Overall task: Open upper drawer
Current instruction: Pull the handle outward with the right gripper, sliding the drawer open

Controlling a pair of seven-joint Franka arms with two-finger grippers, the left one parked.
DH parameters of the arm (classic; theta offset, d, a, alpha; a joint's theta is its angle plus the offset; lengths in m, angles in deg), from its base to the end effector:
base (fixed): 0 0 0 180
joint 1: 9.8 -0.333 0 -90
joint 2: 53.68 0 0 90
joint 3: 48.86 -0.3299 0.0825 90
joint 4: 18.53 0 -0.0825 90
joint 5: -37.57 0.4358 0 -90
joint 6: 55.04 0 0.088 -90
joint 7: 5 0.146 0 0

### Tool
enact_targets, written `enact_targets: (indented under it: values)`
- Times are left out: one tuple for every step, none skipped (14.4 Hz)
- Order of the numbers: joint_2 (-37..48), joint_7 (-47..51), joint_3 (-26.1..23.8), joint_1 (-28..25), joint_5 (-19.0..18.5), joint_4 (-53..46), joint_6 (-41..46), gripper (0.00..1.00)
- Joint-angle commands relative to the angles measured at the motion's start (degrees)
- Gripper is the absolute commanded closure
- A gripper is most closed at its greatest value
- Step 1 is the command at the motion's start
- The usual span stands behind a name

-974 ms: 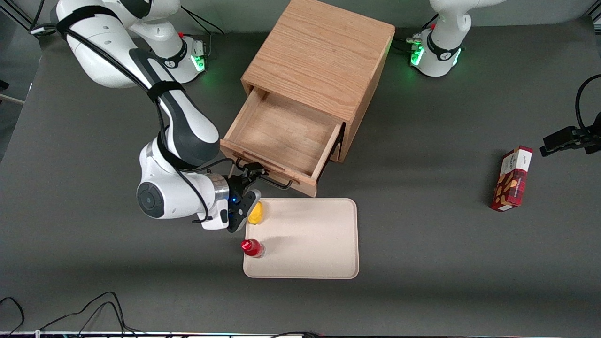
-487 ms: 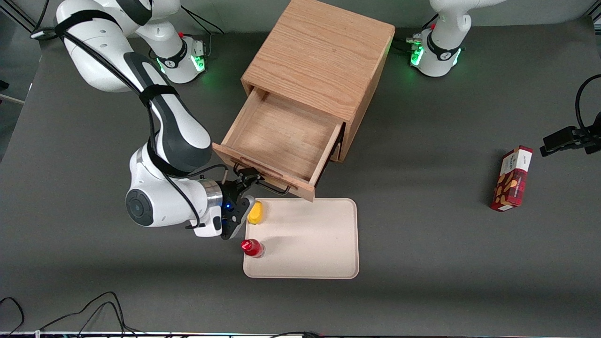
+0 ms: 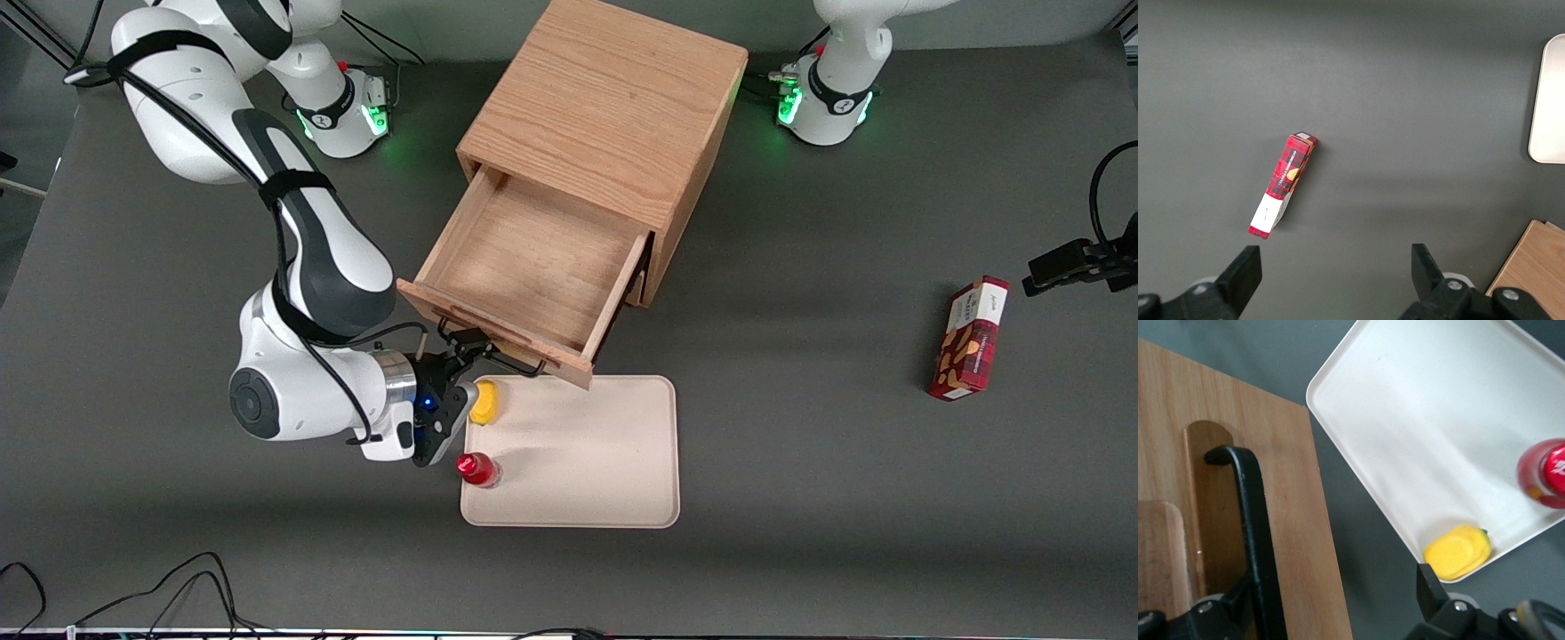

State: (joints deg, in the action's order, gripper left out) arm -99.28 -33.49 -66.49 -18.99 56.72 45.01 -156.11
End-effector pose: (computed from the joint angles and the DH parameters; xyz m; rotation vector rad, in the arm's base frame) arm 0.7280 0.3393 0.3184 -2.3844 -1.0135 0.1235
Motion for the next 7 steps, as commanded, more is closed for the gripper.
enact_targets:
  values:
    - [-2.74,0.72,0.06,-0.21,-0.16,-5.18,1.4,0.0]
    - [-3.01,0.64,0.32,0.22,-0.16,-5.53,1.49,0.0]
    - [-3.01,0.63,0.32,0.31,-0.16,-5.89,1.75,0.0]
    - [-3.01,0.72,0.41,0.31,-0.16,-6.59,2.97,0.0]
    - [-2.66,0.72,0.32,0.4,-0.16,-7.11,3.16,0.0]
    - [-1.79,0.81,0.41,0.31,-0.51,-7.12,3.16,0.0]
    - [-0.56,0.9,0.41,0.31,-0.95,-7.21,3.16,0.0]
